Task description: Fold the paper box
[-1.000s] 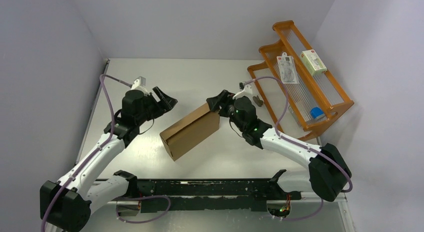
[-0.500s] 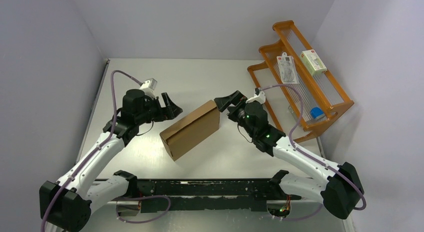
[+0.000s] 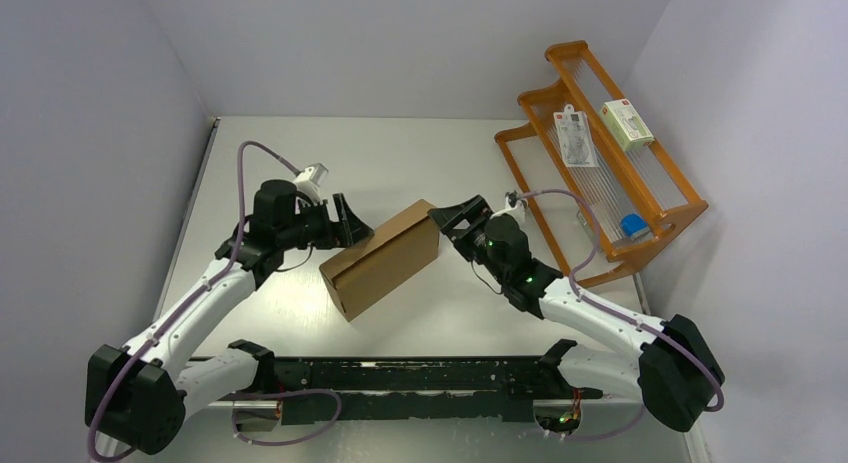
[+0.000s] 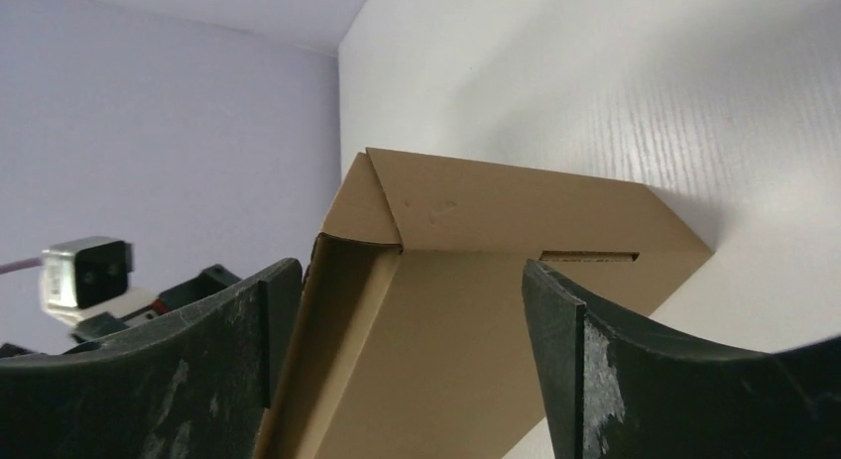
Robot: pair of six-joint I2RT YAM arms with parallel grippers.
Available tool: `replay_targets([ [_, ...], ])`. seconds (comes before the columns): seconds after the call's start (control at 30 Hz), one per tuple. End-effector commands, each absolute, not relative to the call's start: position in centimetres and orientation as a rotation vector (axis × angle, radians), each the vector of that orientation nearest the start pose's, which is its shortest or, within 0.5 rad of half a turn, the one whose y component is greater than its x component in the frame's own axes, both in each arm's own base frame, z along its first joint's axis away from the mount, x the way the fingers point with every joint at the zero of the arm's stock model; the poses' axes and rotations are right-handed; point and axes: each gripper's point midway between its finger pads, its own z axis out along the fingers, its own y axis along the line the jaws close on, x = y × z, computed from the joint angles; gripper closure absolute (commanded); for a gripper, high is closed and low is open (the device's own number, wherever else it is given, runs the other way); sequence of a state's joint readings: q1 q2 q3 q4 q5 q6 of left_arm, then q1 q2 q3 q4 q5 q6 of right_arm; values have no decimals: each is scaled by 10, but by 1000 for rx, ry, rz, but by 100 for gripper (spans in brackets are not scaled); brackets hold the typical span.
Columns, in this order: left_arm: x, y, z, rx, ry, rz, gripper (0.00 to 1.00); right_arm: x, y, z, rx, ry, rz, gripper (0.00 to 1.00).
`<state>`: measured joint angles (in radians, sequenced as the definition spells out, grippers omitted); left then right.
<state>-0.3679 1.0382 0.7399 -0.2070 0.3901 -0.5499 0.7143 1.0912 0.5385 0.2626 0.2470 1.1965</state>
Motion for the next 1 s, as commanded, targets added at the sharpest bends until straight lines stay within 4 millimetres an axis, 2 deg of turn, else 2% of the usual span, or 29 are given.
replay_targets([
  [0.0,266,-205,181,82,2168,-1028,15,291,245,184,724,1853,1136,17],
  [0.37,267,-215,170,47,2172,-1109,18,290,262,168,694,1878,1212,46],
  [0.53,271,-216,167,-5,2156,-1130,18,300,274,170,638,1861,1227,57],
  [0.8,282,-211,163,-108,2130,-1104,18,325,305,176,495,1863,1212,66],
  [0.97,288,-203,163,-172,2120,-1051,18,333,319,178,432,1877,1228,72],
])
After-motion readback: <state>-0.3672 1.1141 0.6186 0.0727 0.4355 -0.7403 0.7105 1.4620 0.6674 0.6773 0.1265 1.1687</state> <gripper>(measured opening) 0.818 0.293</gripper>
